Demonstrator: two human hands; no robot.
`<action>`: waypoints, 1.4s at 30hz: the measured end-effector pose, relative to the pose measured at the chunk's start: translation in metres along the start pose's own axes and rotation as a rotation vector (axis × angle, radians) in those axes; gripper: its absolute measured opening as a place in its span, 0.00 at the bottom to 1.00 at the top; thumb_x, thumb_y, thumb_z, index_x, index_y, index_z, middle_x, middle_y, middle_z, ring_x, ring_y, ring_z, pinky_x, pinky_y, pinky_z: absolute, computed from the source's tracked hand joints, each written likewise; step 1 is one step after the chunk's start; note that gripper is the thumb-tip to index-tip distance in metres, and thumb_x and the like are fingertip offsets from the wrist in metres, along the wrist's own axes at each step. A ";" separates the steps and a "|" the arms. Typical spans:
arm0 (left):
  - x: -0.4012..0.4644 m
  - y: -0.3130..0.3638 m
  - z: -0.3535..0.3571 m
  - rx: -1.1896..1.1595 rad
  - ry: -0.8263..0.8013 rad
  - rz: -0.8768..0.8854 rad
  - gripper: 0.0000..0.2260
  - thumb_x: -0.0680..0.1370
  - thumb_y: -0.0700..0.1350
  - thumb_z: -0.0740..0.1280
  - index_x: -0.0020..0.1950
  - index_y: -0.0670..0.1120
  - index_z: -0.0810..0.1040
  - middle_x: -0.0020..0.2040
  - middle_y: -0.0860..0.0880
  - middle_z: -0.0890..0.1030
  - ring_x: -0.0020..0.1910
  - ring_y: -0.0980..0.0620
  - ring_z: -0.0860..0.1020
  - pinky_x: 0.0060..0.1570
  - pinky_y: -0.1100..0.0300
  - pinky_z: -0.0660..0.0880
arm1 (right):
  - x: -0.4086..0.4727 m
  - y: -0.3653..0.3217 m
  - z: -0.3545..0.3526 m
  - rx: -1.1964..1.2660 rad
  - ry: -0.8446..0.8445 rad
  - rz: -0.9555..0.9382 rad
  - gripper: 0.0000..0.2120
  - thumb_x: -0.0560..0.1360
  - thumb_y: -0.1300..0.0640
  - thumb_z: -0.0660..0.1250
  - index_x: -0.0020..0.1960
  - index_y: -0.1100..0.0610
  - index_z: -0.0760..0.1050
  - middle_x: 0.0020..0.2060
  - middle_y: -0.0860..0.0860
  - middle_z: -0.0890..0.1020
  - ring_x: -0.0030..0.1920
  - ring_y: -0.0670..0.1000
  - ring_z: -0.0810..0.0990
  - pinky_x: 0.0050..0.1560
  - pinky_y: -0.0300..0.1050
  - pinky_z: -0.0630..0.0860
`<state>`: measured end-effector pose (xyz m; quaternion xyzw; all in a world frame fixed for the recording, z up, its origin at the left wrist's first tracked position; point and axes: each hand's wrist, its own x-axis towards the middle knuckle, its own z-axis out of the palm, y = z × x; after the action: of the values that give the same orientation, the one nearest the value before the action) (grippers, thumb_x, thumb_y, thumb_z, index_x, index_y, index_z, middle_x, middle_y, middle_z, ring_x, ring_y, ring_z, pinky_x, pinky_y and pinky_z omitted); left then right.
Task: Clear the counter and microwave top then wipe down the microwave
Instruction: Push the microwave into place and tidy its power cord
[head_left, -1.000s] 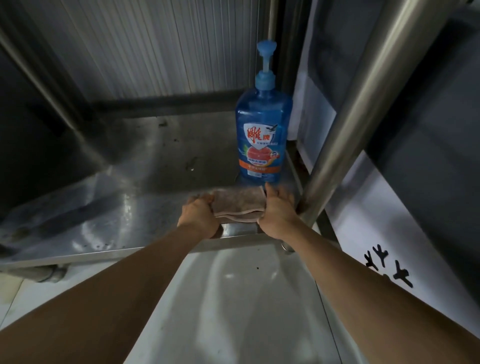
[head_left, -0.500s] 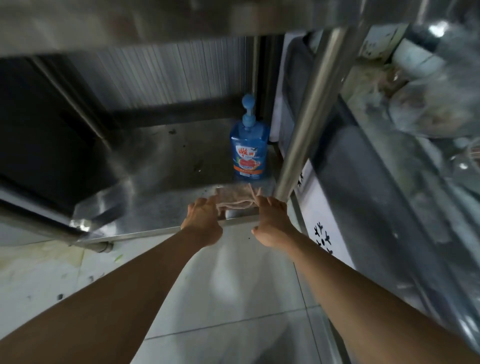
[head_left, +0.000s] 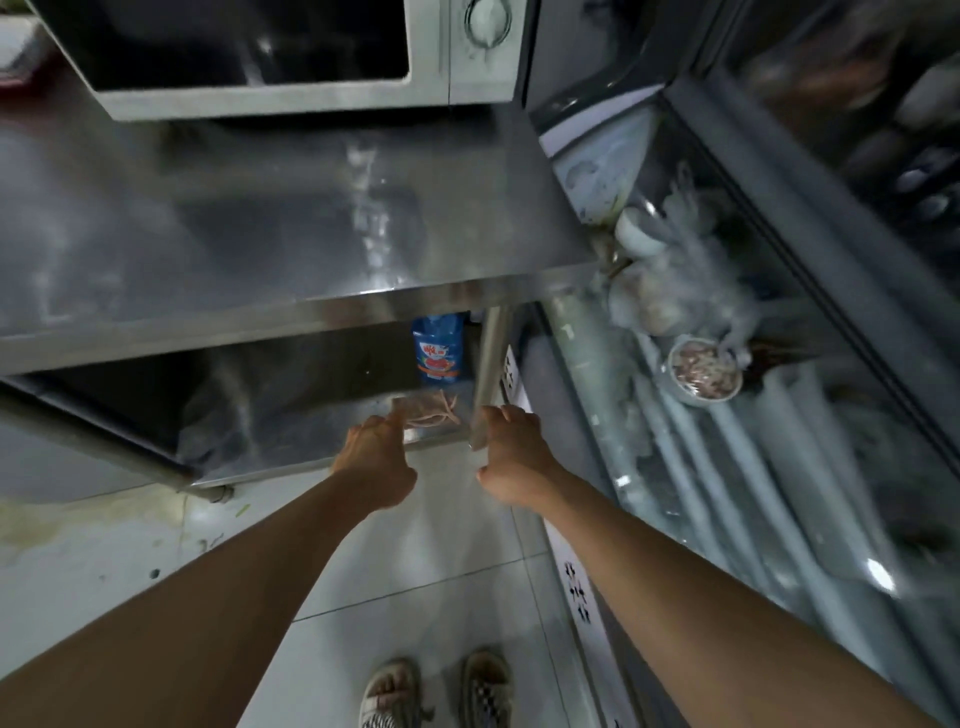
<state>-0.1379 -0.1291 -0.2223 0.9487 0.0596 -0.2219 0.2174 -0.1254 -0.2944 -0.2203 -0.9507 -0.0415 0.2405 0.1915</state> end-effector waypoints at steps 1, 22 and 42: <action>-0.012 0.010 -0.012 -0.001 0.007 0.014 0.31 0.73 0.40 0.69 0.73 0.49 0.62 0.66 0.44 0.71 0.66 0.44 0.69 0.63 0.52 0.71 | -0.012 -0.004 -0.014 -0.005 0.008 0.000 0.28 0.71 0.62 0.68 0.68 0.57 0.63 0.65 0.57 0.66 0.67 0.58 0.64 0.66 0.48 0.66; -0.120 0.157 -0.221 0.126 0.157 0.200 0.33 0.73 0.47 0.70 0.74 0.47 0.60 0.71 0.45 0.68 0.70 0.44 0.65 0.66 0.56 0.65 | -0.140 -0.067 -0.256 -0.063 0.242 -0.113 0.35 0.67 0.59 0.72 0.70 0.56 0.61 0.67 0.58 0.66 0.67 0.60 0.63 0.65 0.47 0.68; -0.071 0.230 -0.331 0.186 0.392 0.248 0.32 0.72 0.47 0.70 0.73 0.50 0.60 0.65 0.45 0.71 0.66 0.42 0.66 0.64 0.45 0.68 | -0.088 -0.072 -0.373 0.006 0.320 -0.143 0.45 0.72 0.54 0.72 0.77 0.54 0.46 0.75 0.54 0.55 0.74 0.58 0.53 0.72 0.51 0.59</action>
<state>-0.0229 -0.1916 0.1652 0.9896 -0.0371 -0.0100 0.1389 -0.0254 -0.3716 0.1483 -0.9709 -0.0772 0.0720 0.2152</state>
